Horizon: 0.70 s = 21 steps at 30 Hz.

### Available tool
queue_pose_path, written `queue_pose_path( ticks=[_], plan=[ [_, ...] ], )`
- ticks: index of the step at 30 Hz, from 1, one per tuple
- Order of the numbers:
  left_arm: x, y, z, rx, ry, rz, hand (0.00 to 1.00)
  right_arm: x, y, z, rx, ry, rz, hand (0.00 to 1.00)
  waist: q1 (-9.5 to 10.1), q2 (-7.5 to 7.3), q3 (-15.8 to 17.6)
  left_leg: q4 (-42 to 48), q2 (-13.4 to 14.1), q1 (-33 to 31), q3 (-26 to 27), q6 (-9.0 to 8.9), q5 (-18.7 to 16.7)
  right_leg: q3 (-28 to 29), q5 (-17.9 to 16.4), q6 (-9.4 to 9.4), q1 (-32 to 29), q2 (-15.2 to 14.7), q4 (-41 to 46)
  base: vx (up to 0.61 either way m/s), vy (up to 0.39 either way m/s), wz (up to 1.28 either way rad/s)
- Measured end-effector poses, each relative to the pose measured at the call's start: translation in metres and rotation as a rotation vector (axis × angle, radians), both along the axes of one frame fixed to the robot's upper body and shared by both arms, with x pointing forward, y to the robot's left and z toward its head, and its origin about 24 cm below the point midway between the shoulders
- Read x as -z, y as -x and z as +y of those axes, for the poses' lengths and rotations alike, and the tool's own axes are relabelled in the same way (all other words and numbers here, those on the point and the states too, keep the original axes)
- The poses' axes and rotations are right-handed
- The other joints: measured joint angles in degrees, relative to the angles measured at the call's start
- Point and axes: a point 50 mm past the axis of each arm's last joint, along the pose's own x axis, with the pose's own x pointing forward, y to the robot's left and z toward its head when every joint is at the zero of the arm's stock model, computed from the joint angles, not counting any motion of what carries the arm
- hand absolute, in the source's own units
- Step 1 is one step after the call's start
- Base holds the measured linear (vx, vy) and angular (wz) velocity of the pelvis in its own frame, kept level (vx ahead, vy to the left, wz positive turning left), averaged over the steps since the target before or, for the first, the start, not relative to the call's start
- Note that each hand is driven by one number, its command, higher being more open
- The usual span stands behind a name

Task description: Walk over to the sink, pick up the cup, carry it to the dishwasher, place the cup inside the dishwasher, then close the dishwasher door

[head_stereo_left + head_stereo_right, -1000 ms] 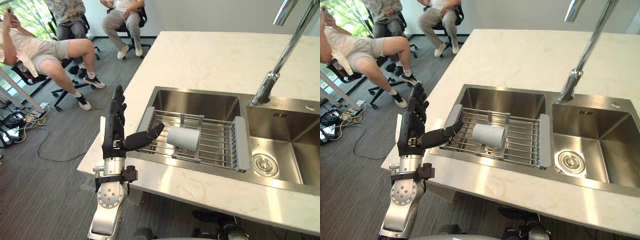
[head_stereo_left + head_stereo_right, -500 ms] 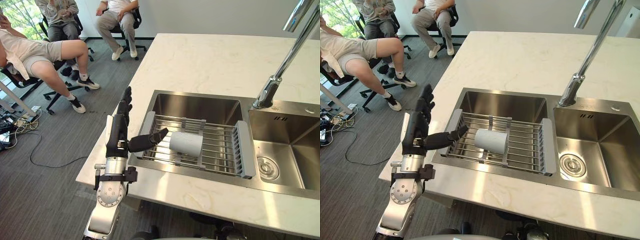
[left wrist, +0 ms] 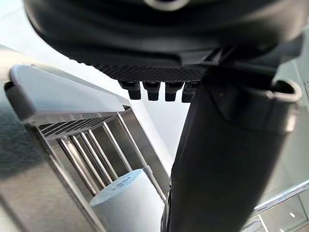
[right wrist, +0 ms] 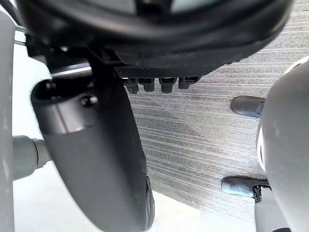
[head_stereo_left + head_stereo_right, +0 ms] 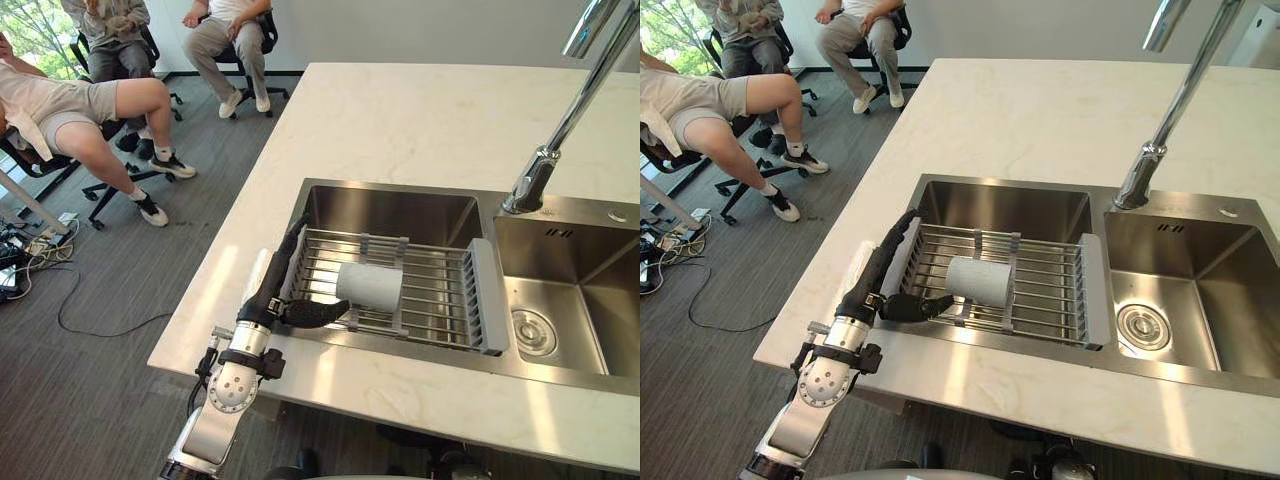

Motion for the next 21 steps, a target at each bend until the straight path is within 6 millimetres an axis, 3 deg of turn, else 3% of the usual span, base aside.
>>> queue_pose_path(
  ticks=[21],
  plan=[
    [-0.004, -0.02, 0.004, -0.008, -0.257, -0.059, 1.0, 0.001, 0.003, 0.003, -0.024, -0.014, 0.008, 1.0, -1.86, -0.93, -0.7, -1.84, -0.39, -0.43, -0.09, 0.17, 1.5, 0.58, 1.27, 0.37, -1.21, -0.12, -0.95, -0.02, 0.003, -0.01]
  ],
)
